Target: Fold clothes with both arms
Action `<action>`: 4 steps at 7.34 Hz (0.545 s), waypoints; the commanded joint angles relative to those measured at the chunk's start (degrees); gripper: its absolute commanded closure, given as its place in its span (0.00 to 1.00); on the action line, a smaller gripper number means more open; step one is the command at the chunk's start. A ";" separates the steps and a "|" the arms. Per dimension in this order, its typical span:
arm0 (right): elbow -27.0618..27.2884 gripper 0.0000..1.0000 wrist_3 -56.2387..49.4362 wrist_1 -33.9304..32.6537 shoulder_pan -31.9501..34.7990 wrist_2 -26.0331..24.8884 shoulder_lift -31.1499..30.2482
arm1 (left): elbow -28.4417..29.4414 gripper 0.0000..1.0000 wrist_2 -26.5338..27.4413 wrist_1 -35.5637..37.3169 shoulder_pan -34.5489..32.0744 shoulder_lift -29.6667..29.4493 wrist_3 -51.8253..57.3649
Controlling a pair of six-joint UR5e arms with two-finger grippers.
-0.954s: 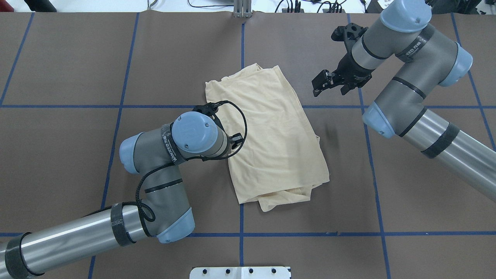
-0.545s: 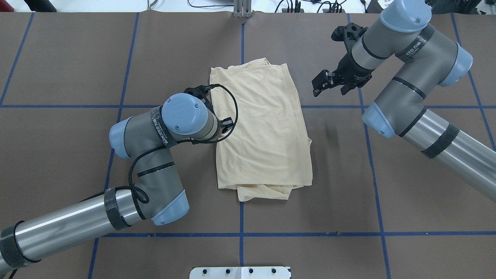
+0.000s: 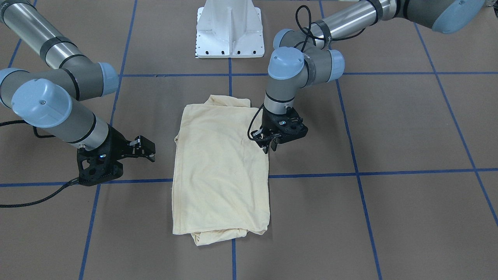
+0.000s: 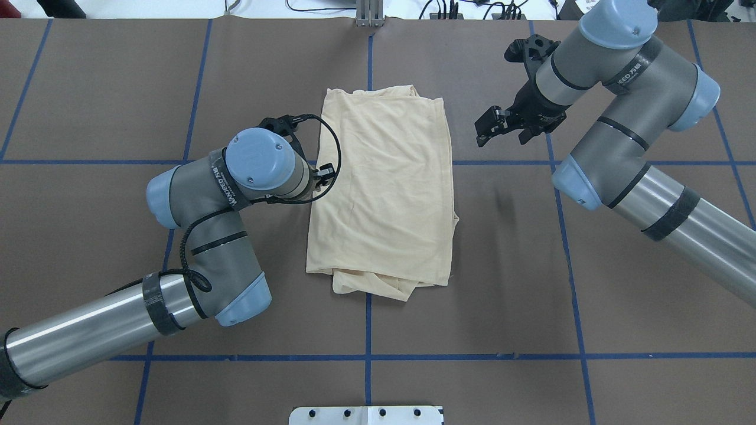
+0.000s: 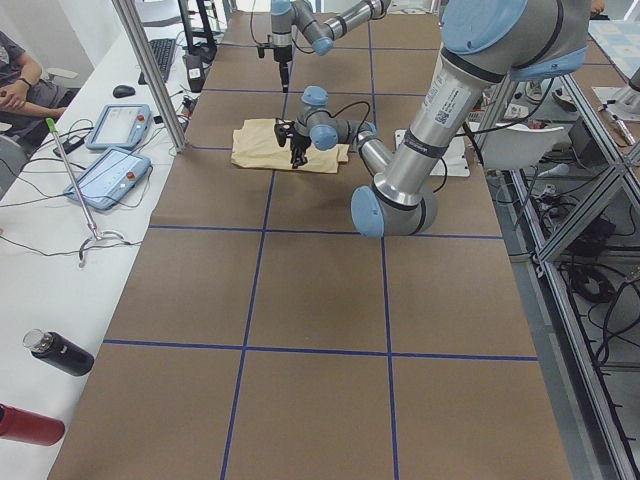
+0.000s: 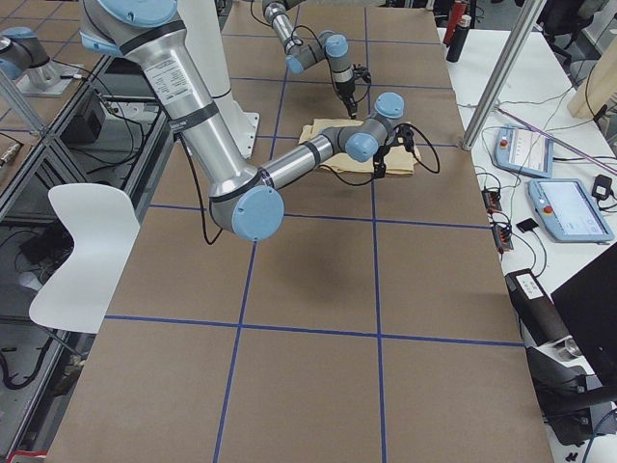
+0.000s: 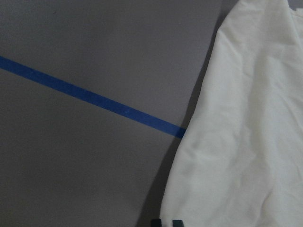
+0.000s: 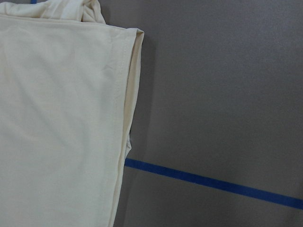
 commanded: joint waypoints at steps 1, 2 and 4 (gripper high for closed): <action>0.00 0.00 -0.06 0.01 0.00 0.07 -0.08 | -6.72 0.00 -0.51 -4.72 0.08 5.68 3.72; 0.09 0.01 0.03 0.01 0.00 0.07 -0.08 | -11.03 0.00 -0.69 -4.29 0.61 6.49 3.56; 0.09 0.00 0.12 0.01 0.00 0.07 -0.17 | -11.95 0.00 -0.34 -9.17 5.42 10.08 -0.80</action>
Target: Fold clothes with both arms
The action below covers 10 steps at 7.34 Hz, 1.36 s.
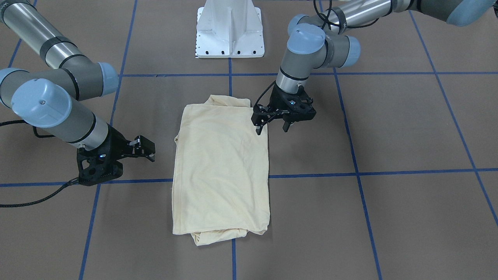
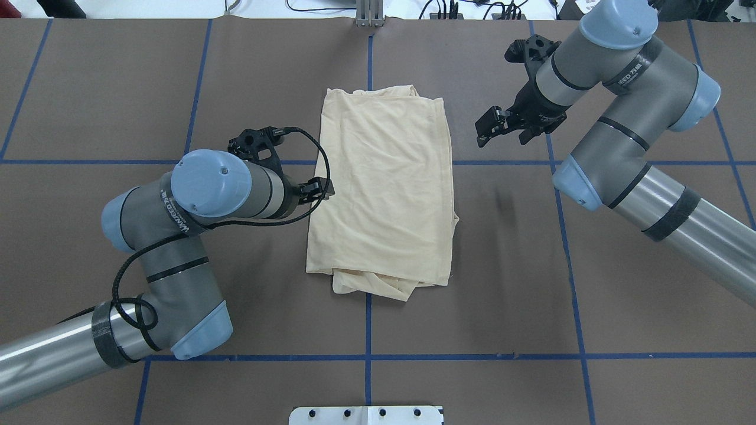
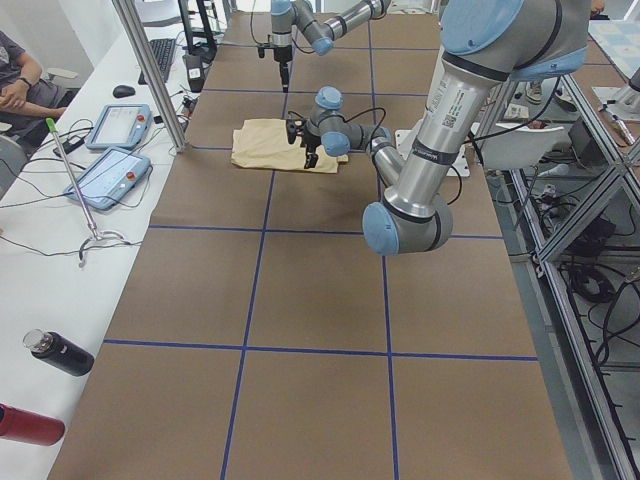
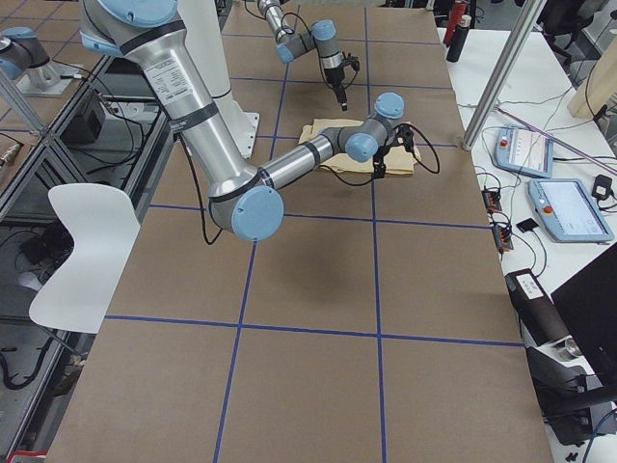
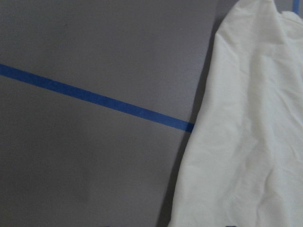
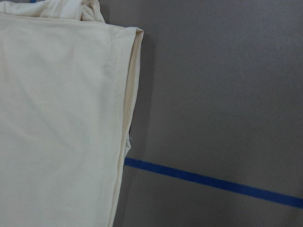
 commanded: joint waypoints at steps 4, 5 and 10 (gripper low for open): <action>0.01 0.01 1.04 0.09 -0.18 -0.09 -0.04 | 2.18 0.01 0.29 -15.46 7.22 4.46 -12.11; -0.07 0.01 1.04 0.00 -0.26 -0.17 -0.04 | 3.33 0.06 0.38 -12.40 7.23 2.98 -12.64; -0.08 0.00 0.96 0.09 -0.26 -0.17 -0.39 | 1.32 0.23 0.11 -4.37 7.23 -0.02 -12.73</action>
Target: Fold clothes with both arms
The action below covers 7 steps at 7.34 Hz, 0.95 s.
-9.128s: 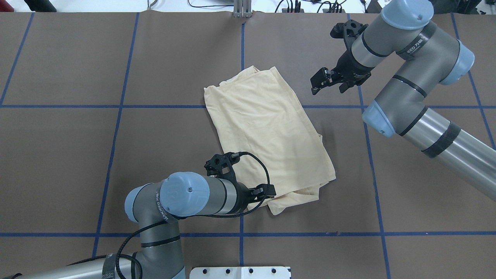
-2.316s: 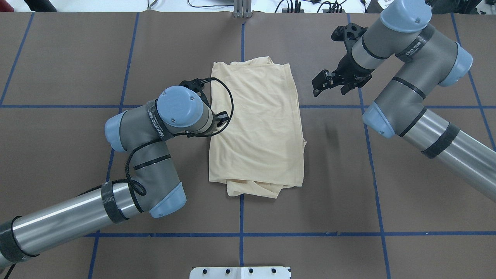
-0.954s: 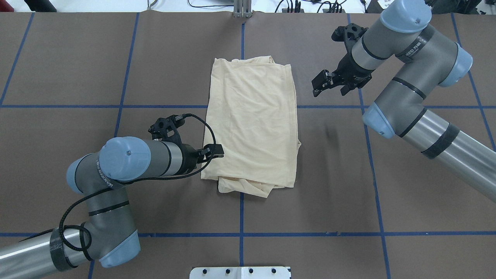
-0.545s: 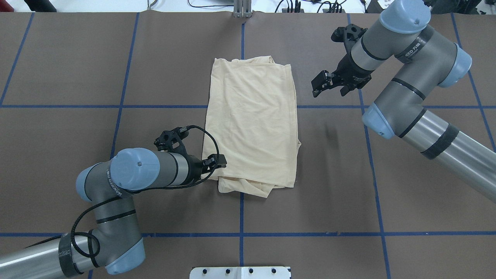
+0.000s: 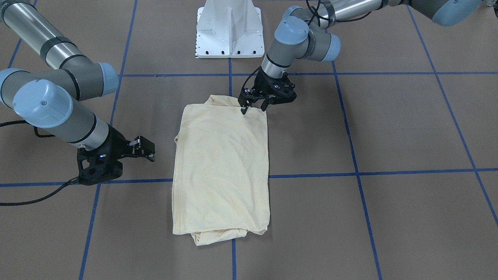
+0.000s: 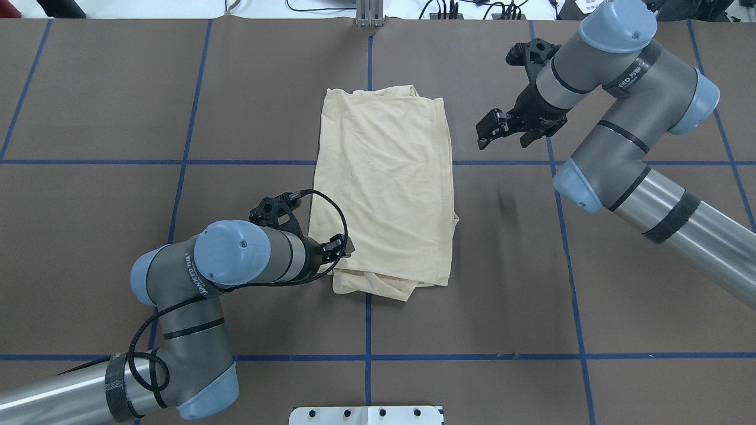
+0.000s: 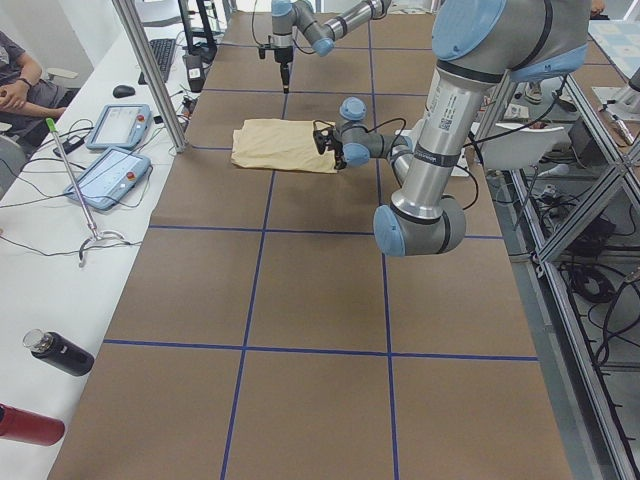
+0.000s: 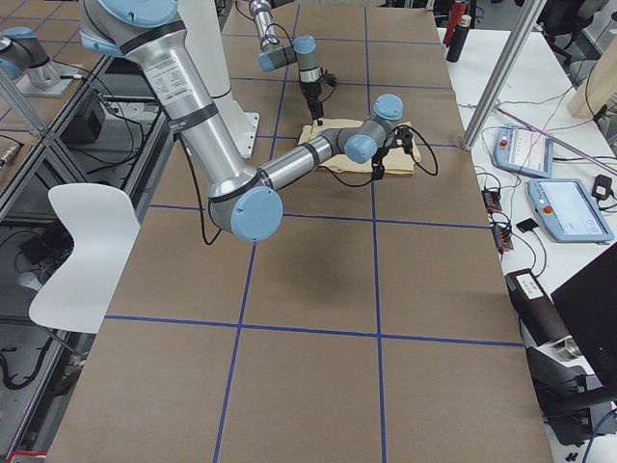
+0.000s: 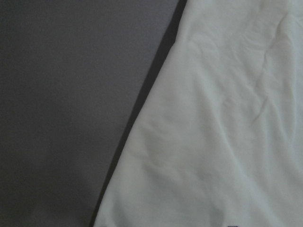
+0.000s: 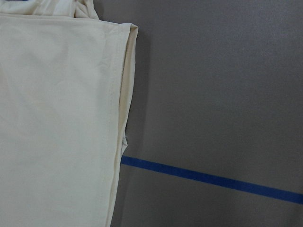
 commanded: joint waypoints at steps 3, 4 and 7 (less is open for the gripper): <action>0.00 0.01 -0.01 0.03 0.00 0.00 -0.05 | -0.50 0.22 0.22 6.37 0.18 -0.52 0.08; 0.00 0.00 -0.01 -0.06 -0.09 0.00 -0.14 | -0.51 0.22 0.22 9.70 0.18 -1.65 0.17; -0.61 0.00 -0.01 0.21 -0.09 -0.09 -0.14 | -0.59 0.23 0.40 18.32 0.44 -5.26 0.60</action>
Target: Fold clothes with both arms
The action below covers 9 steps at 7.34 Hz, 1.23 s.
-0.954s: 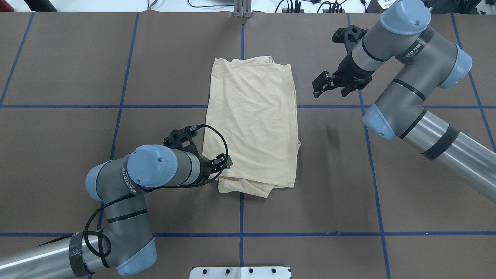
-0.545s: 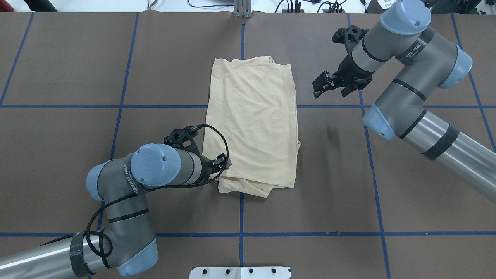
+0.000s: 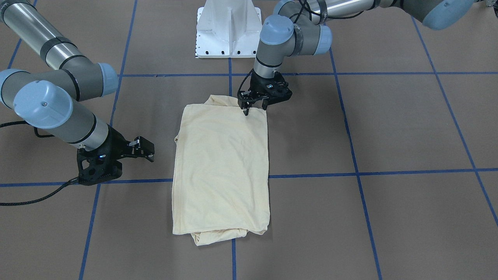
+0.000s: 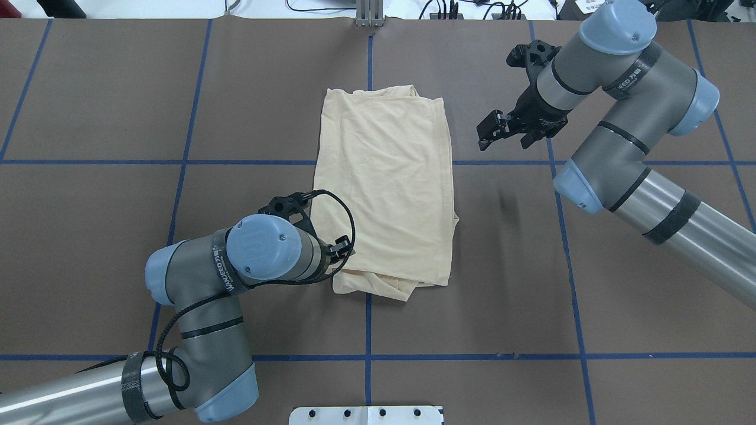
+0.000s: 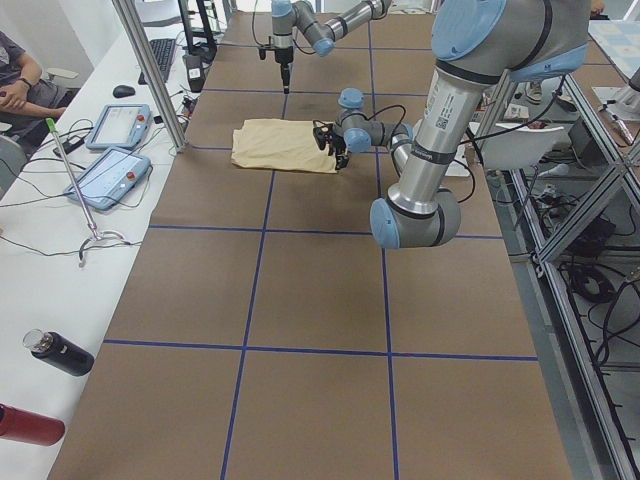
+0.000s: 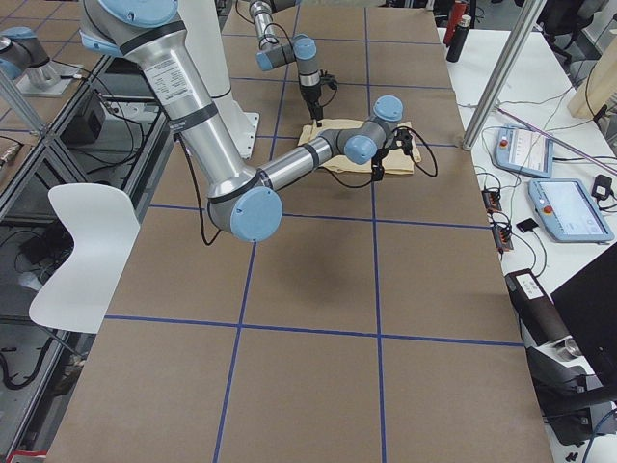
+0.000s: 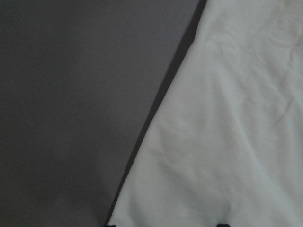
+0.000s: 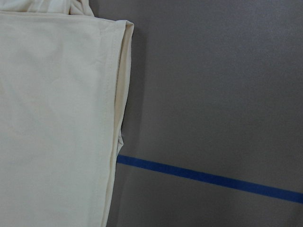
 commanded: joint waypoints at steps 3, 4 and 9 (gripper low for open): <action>-0.34 0.00 0.00 0.17 0.00 -0.01 -0.01 | 0.19 0.23 0.28 6.12 0.07 -1.12 0.66; -0.34 0.01 -0.09 0.17 0.00 -0.10 -0.01 | 0.28 0.23 0.28 6.12 0.16 -1.20 0.66; -0.34 0.00 -0.09 0.43 0.00 -0.10 -0.53 | 0.64 0.27 0.28 6.12 0.25 -1.29 0.66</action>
